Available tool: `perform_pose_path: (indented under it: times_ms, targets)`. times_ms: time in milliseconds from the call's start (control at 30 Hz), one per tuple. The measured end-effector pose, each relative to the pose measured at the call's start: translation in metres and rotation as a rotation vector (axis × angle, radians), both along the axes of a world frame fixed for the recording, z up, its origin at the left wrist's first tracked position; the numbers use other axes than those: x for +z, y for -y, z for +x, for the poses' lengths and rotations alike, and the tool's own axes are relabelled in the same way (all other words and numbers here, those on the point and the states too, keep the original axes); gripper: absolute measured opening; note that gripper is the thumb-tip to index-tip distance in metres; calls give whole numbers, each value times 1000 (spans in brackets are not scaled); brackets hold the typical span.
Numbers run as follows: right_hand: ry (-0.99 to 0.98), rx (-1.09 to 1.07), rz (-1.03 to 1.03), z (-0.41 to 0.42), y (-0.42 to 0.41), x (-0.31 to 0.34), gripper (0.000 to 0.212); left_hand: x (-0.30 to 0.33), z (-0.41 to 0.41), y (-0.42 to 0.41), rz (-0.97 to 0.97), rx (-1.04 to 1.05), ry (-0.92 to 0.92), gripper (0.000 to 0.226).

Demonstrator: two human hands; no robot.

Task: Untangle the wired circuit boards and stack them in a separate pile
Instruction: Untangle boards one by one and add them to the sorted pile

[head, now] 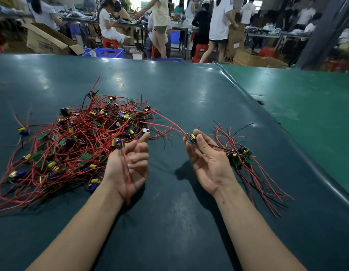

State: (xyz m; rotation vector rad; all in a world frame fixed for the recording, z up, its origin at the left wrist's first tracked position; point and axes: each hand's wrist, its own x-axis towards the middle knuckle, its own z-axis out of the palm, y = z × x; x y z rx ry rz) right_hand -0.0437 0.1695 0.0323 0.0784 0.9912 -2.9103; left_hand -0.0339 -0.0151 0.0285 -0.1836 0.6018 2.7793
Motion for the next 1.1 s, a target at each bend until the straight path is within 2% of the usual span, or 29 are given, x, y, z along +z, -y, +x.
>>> perform_pose_path:
  times_ms: [67, 133, 200, 233, 333, 400, 467, 500, 567, 633, 667, 733, 800, 867, 933, 1000, 1100]
  targets:
    - [14, -19, 34, -1, 1, -1, 22, -2, 3, 2, 209, 45, -24, 37]
    - [23, -22, 42, -1, 2, -2, 21, -2, 4, 9, 240, 164, -39, 36]
    - [19, -4, 39, -1, 2, -2, 20, -3, 3, 14, 152, 253, -28, 30]
    - [16, 6, 40, -1, 2, -1, 20, -3, 2, 15, 93, 263, -24, 34]
    - [14, 22, 45, 0, 2, -2, 19, -3, -2, 14, -52, 282, 25, 60]
    - [19, 27, 42, 1, 2, -2, 19, -3, -2, 14, -101, 307, 28, 48]
    - [23, 26, 33, 1, 2, -2, 19, -1, 0, 13, -95, 278, -1, 19]
    - [24, 25, 30, 0, 1, -2, 19, 0, 1, 12, -77, 238, -2, 13]
    - [25, 25, 25, 0, 1, -2, 19, 3, 1, 11, -54, 185, 17, 12]
    - [23, 26, 30, 0, 1, -2, 19, 9, -1, 9, -59, 247, 23, 10]
    - [21, 25, 34, 0, 1, -2, 19, 12, -3, 9, -27, 299, 3, 17]
    - [23, 21, 32, 0, 1, -2, 23, 14, -7, 14, 133, 371, -51, 54]
    - [25, 15, 27, -1, 1, -4, 24, 11, -7, 19, 224, 355, -87, 83]
    - [29, 3, 29, 0, 1, -4, 22, 6, -6, 17, 103, 331, -115, 106]
    - [34, -20, 33, 0, 2, -3, 20, 3, -4, 12, -29, 349, -122, 114]
    - [44, -46, 29, 1, 3, -1, 15, 4, -5, 11, -49, 396, -106, 105]
    - [55, -64, 23, 1, 2, 0, 11, 9, -6, 15, -71, 475, -62, 65]
